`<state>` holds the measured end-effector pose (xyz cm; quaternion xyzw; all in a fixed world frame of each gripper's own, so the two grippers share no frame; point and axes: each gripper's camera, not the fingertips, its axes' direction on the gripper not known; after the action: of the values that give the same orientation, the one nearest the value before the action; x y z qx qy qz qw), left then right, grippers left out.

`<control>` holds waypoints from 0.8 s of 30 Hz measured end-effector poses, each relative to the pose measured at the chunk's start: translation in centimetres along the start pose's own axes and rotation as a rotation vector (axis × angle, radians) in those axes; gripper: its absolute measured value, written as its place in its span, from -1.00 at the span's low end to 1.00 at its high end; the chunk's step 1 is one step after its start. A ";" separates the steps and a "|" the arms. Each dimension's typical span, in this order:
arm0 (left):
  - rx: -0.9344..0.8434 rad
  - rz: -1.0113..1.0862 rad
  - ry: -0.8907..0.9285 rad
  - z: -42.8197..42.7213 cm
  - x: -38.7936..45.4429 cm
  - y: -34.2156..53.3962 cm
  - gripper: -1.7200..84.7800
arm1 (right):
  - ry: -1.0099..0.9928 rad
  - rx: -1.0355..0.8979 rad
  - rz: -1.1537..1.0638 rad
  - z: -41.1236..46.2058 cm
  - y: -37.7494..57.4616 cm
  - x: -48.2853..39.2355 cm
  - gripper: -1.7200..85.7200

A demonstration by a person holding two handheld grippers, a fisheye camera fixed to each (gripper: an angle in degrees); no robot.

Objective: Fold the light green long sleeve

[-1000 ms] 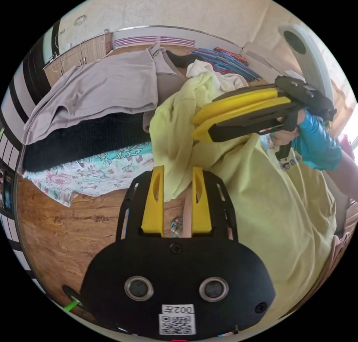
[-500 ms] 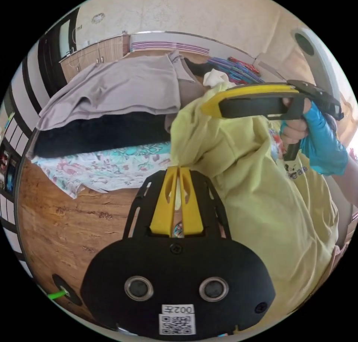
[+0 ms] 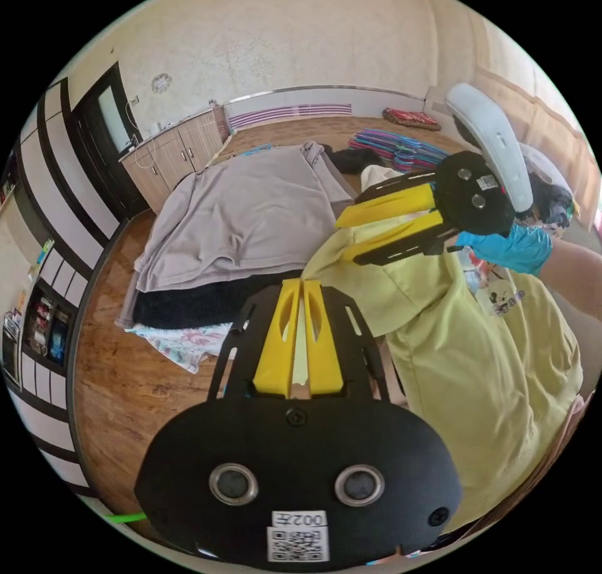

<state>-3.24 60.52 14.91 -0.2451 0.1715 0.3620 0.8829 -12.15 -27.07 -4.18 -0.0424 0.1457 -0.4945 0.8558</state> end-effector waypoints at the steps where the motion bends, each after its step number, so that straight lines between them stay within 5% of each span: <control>1: 0.001 0.001 -0.003 0.2 -0.2 0.0 -0.98 | -0.025 0.002 0.003 0.4 -0.4 0.4 -0.75; 18: -0.140 -0.232 0.204 11.2 -4.8 4.7 -0.76 | -0.134 -0.031 0.157 3.1 0.4 8.5 -0.68; 24: -0.194 -0.296 0.140 15.0 -5.4 5.3 -0.77 | -0.109 -0.109 0.148 4.8 -0.2 10.2 -0.71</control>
<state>-8.92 69.14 28.17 -0.3764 0.1588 0.2251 0.8846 -6.15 -36.28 -1.71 -0.1047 0.1285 -0.4183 0.8931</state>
